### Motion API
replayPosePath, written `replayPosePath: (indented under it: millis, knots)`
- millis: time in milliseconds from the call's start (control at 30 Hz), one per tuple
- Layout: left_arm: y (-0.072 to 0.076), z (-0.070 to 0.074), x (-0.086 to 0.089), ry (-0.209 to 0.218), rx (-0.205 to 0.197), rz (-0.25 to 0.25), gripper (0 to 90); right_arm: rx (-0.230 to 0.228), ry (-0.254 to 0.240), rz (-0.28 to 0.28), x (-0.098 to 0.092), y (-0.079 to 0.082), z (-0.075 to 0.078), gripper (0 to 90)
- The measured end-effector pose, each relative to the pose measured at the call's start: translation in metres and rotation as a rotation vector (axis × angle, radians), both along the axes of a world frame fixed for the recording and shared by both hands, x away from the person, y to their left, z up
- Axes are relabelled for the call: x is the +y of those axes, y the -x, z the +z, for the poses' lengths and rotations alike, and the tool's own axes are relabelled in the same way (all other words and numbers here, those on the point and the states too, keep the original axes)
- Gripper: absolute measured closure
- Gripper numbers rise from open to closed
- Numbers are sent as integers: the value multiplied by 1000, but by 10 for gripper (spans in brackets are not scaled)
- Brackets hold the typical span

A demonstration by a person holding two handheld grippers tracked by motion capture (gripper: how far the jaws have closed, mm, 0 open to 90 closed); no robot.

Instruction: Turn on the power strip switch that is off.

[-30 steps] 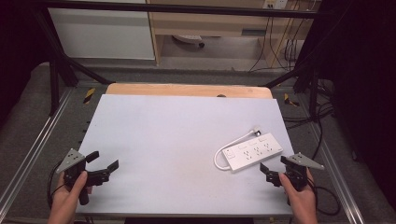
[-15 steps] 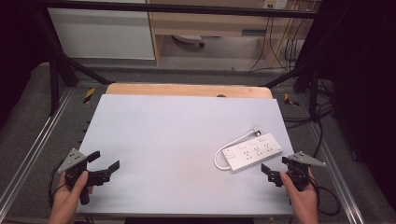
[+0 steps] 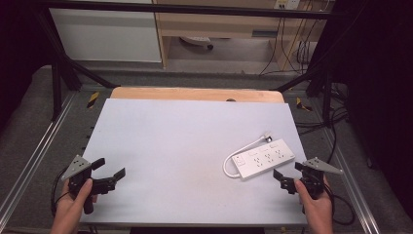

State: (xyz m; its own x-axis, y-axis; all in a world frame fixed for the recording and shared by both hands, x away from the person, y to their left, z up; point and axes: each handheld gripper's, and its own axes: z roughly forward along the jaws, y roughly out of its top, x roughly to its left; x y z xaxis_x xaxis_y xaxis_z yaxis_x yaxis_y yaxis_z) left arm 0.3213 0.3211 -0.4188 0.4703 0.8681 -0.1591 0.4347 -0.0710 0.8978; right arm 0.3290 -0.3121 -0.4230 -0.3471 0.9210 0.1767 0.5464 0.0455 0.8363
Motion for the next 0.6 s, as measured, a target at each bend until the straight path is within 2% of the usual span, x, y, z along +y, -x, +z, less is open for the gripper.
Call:
replayPosePath:
  millis: [200,600]
  knots:
    - [0,0,1,2,2,0,63,-12,-24,-8,-2,0,3,40]
    - [-1,-1,1,-1,5,-1,62,-40,-41,-16,-5,-4,11,37]
